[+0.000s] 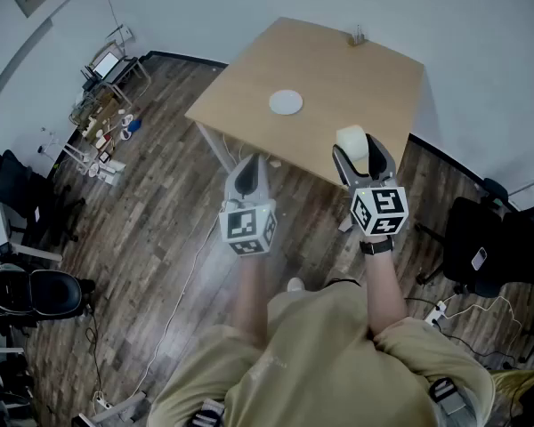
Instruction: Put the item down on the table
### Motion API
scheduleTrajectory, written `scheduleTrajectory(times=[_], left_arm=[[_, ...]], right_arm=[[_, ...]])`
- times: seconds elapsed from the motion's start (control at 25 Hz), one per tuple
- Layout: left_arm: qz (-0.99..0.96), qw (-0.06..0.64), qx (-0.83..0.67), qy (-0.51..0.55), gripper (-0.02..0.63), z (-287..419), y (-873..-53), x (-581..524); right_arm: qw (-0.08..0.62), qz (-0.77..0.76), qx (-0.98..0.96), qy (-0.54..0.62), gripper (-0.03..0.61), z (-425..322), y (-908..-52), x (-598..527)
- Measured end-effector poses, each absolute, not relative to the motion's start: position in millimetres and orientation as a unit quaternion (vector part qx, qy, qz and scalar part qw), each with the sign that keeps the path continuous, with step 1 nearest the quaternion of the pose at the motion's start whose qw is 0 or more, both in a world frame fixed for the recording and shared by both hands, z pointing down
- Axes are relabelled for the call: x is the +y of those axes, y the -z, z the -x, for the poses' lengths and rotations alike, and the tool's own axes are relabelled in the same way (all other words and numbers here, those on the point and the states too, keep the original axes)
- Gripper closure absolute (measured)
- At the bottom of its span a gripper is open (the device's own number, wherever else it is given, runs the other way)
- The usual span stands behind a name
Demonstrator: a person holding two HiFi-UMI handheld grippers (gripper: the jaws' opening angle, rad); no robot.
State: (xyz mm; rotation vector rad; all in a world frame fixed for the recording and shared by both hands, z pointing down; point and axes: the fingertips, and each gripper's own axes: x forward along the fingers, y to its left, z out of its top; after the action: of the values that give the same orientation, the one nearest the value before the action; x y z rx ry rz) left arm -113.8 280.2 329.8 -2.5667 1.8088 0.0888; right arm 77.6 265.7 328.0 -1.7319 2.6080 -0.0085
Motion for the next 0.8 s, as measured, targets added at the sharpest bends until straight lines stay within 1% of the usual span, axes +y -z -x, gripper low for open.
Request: scheduleTrajectory(times=[0.16, 0.44, 0.64, 0.8], left_arm=[[0.818, -0.008, 0.574, -0.034, 0.612, 123, -335, 276], [0.822, -0.058, 0.565, -0.036, 0.612, 108, -370, 247], [0.812, -0.055, 0.581, -0.021, 0.612, 106, -373, 209], [0.809, -0.045, 0.586, -0.016, 0.612, 69, -369, 162]], right_arm=[[-0.006, 0.553, 0.833, 0.005, 0.259, -66, -336, 265], [-0.004, 0.551, 0.834, 0.020, 0.259, -75, -349, 239], [0.015, 0.539, 0.841, 0.047, 0.259, -76, -359, 197], [0.020, 0.526, 0.849, 0.055, 0.259, -106, -361, 145]])
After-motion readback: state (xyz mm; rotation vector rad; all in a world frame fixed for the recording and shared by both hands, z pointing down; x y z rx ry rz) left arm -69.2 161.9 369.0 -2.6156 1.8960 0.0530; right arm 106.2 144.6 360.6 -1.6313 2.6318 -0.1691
